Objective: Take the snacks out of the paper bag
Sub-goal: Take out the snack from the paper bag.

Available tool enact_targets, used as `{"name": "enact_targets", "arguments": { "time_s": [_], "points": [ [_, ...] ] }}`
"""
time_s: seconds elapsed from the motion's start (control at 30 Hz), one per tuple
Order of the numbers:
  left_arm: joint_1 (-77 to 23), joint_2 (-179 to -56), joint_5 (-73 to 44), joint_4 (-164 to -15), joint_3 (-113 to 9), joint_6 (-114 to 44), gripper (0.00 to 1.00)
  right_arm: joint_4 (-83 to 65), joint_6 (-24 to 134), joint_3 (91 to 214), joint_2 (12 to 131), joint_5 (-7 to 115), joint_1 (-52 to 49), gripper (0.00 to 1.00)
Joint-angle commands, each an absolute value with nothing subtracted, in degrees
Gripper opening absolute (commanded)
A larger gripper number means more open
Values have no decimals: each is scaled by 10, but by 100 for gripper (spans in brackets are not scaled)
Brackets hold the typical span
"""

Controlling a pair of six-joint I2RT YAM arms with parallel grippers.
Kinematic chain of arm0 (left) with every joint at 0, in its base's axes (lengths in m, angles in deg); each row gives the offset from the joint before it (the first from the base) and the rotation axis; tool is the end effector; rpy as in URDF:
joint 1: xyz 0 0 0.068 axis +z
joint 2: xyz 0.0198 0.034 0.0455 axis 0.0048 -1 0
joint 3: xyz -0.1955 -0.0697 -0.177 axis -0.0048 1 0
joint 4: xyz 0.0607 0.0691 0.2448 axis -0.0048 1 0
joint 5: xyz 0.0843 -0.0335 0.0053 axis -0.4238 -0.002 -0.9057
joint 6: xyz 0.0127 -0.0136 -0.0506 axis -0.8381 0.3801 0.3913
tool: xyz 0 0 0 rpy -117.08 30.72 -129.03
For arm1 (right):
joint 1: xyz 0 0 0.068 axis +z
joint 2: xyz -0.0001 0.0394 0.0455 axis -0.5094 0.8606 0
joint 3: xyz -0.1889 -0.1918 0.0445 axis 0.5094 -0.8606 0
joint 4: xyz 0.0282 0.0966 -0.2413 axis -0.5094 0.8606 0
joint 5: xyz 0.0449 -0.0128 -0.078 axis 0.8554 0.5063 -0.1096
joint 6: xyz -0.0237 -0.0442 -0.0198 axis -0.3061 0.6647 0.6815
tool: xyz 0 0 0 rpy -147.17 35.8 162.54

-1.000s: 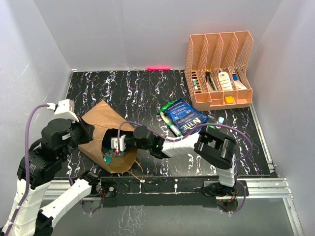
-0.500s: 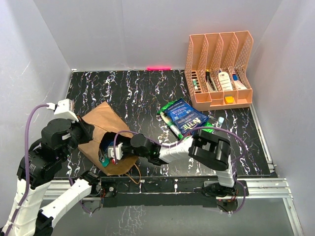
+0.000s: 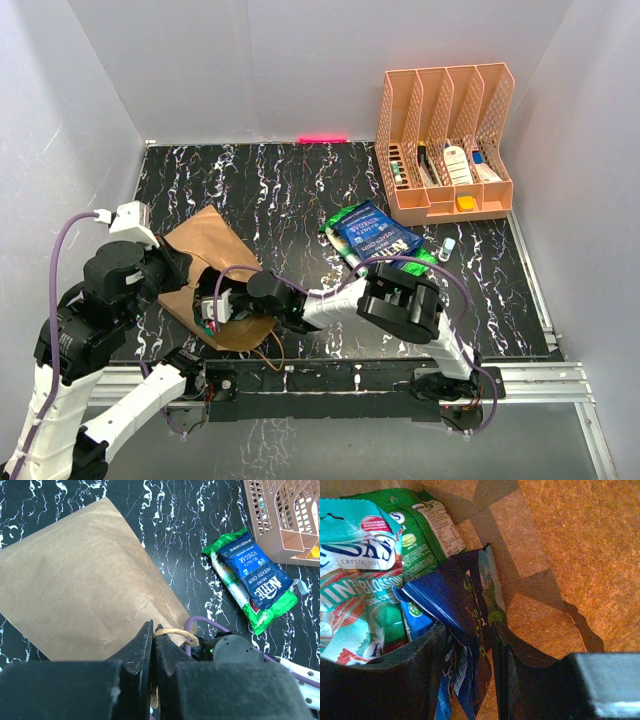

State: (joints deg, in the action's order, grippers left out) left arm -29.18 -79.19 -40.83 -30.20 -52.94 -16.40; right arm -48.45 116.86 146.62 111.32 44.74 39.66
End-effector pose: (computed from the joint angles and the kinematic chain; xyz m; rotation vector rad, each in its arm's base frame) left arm 0.0693 -0.0254 0.4264 -0.2254 1.9253 -0.3767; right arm 0.1572 0.4349 0.1615 -1.5818 0.8430 0.1583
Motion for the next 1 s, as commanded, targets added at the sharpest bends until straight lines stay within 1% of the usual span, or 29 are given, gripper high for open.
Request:
{"name": "enact_targets", "arguments": {
  "time_s": [0.0, 0.23, 0.4, 0.53, 0.6, 0.63, 0.7, 0.73, 0.8, 0.97],
  "points": [
    [-293, -791, -401, -302, -547, -159, 0, -496, 1190, 1527, 1139, 429, 389, 43],
    [-294, -794, -398, -296, -559, -159, 0, -434, 1203, 1597, 1180, 419, 367, 43],
    [-294, -792, -394, -298, -555, -155, 0, -395, 1228, 1647, 1213, 422, 357, 56],
    [-294, -794, -391, -298, -558, -151, 0, -375, 1235, 1697, 1244, 426, 354, 55],
    [-294, -795, -390, -296, -558, -150, 0, -374, 1229, 1718, 1254, 431, 352, 51],
    [-294, -795, -389, -296, -558, -149, 0, -374, 1225, 1729, 1260, 433, 351, 44],
    [-293, -795, -388, -295, -558, -148, 0, -375, 1215, 1750, 1269, 432, 348, 26],
    [-294, -795, -388, -295, -557, -148, 0, -376, 1210, 1757, 1270, 430, 348, 18],
    [-294, -794, -389, -294, -554, -147, 0, -386, 1193, 1752, 1256, 434, 349, 8],
    [-294, -792, -392, -303, -545, -152, 0, -429, 1104, 1641, 1149, 487, 353, 7]
  ]
}}
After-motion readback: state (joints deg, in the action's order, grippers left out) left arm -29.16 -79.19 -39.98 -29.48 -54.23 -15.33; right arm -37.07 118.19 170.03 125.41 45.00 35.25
